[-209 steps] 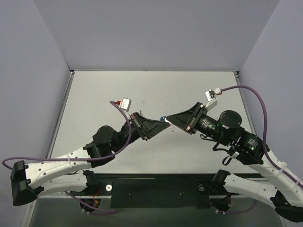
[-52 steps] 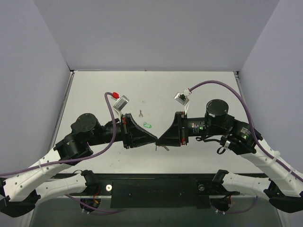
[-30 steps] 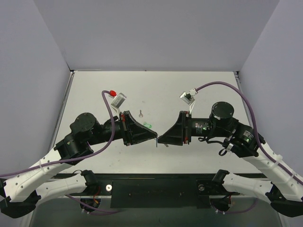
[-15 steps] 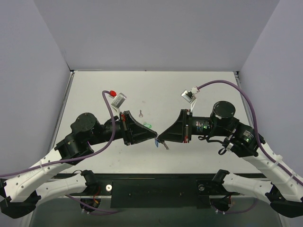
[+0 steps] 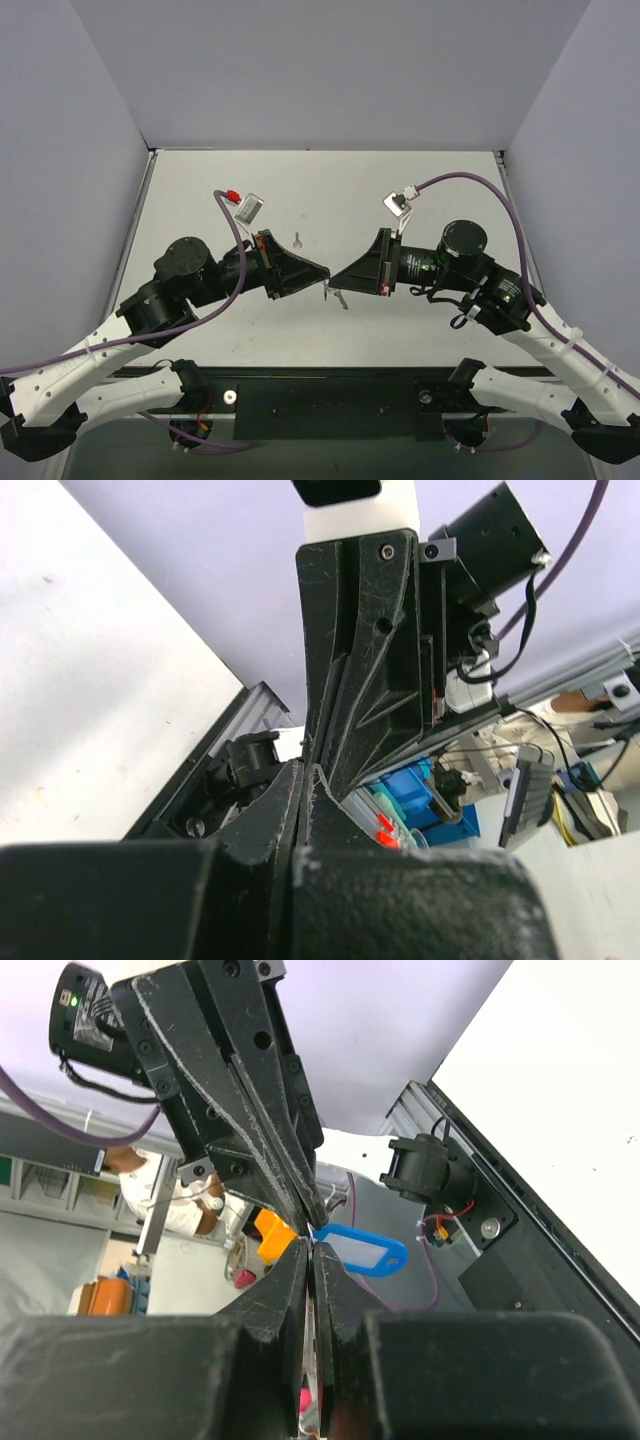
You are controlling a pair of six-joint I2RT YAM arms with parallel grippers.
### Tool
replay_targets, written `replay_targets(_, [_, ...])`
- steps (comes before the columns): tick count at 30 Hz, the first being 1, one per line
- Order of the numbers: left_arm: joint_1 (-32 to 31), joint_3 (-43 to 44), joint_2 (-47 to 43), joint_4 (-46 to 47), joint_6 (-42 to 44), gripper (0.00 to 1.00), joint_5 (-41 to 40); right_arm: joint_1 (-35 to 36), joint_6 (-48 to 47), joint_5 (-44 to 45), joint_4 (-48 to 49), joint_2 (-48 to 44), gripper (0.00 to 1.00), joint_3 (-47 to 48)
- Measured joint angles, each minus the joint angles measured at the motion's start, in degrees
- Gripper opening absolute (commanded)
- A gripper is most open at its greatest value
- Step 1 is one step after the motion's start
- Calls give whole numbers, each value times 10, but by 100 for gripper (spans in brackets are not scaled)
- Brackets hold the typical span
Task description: Remove the keys from the keyring
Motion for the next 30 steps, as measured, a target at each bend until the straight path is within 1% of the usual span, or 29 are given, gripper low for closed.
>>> replay_targets(4, [0,-6,-4,-7,-2,0,-42,0,33,21,41,-1,0,-29])
replay_targets(10, [0,-29,-18,-1,-17,0,-91,0,62,50,66,3,0,-49])
replay_targets(19, [0,-32,-23,2,-17,0,-111,0,73,60,82,9,0,-52])
replay_targets(20, [0,-32,-23,2,-15,2,-112,0,73,60,82,9,0,-52])
replay_targets(21, [0,-32,-23,1,-13,5,-112,0,72,60,82,10,0,-52])
replay_targets(23, [0,-32,-22,0,-9,14,-112,0,69,60,81,10,0,-52])
replay_targets(24, [0,-32,-22,-2,-4,22,-111,0,67,59,78,11,0,-51])
replay_targets(25, [0,-31,-21,-6,0,26,-111,0,64,59,75,11,0,-51])
replay_targets(26, [0,-29,-21,-11,4,34,-110,0,58,58,70,12,0,-49])
replay_targets(28, [-1,-26,-17,-18,13,43,-109,0,43,55,50,18,0,-38])
replay_targets(30, [-1,-23,-16,-26,19,49,-107,1,23,52,23,24,0,-21])
